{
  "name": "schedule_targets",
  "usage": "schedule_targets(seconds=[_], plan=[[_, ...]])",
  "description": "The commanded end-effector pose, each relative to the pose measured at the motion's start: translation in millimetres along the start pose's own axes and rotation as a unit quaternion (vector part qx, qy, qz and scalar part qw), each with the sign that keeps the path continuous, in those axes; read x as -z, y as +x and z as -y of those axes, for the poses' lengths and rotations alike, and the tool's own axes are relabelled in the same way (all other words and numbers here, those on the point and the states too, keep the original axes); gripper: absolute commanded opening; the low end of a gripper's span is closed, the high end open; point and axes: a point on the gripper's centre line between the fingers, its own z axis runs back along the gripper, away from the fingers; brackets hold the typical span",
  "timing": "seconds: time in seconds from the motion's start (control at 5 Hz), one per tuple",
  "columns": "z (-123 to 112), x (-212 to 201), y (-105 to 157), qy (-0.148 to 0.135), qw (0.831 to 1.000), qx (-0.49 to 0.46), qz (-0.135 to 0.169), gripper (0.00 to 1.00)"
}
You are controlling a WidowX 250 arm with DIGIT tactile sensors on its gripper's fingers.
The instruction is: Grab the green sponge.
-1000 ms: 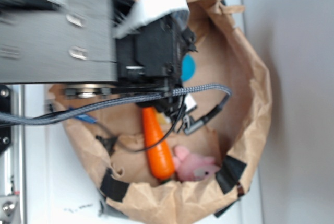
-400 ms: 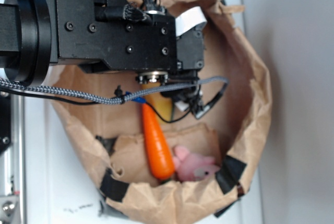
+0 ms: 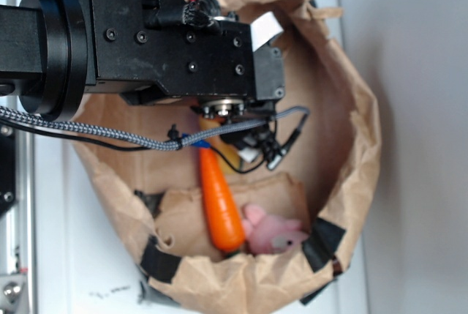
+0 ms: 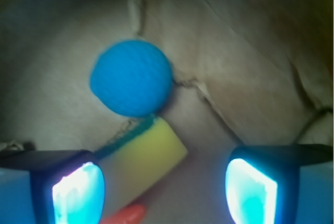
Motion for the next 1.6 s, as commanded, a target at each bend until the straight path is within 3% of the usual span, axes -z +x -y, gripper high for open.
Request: schedule_targets(seconds=[0.0,0.2,0.4,0.8,1.0,1.2,1.4], plan=[[-0.4,-30.2,8.4,-0.029,0.997,-0.070,0.007,1.00],[13.4,-19.3,12.5,-0.044,0.992,-0.118,0.004,1.00],[25.0,-12.3,9.5,-0.083,0.989,-0.123,0.023,1.00],[48.5,16.2,11.0,-0.071,0.987,-0.130,0.058,1.00],[39.8,31.3,8.6,-0.064,0.989,-0.107,0.078,1.00],[29.1,25.5,8.4,-0.070,0.991,-0.091,0.072,1.00],[25.1,2.6,14.1,-0.064,0.992,-0.097,0.045,1.00]])
